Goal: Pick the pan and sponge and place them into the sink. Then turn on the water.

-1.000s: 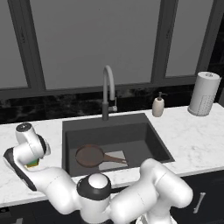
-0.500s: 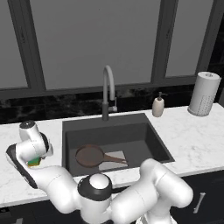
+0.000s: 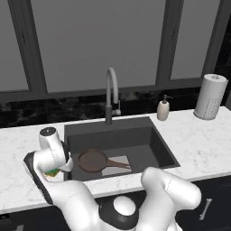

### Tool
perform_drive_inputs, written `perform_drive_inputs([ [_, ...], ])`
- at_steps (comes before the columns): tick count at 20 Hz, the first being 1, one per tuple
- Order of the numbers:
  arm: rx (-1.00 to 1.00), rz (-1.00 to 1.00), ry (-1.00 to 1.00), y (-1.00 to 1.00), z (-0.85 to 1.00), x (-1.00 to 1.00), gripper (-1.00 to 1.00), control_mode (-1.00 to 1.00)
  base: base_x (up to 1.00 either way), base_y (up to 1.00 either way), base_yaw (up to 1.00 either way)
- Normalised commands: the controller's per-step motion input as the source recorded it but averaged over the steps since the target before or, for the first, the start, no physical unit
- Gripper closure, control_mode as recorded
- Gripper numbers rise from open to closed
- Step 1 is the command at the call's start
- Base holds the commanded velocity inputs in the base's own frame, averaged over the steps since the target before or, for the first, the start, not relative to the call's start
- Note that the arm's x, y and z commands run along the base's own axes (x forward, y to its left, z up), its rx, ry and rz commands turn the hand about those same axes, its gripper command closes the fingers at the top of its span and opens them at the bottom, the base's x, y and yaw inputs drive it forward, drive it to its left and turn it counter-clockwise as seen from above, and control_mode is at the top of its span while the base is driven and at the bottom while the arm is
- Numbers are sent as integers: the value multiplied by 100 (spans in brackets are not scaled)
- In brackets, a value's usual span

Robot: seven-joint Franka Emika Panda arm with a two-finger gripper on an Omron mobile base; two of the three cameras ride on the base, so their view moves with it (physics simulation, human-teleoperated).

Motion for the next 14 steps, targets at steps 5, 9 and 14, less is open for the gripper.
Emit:
perform_drive_inputs([
  [5, 0, -33, -3, -98, 16, -22, 100, -100, 0, 0, 0],
  [9, 0, -22, -4, -100, 20, 0, 100, -100, 0, 0, 0],
  [14, 0, -17, -1, -99, 21, 6, 100, -100, 0, 0, 0],
])
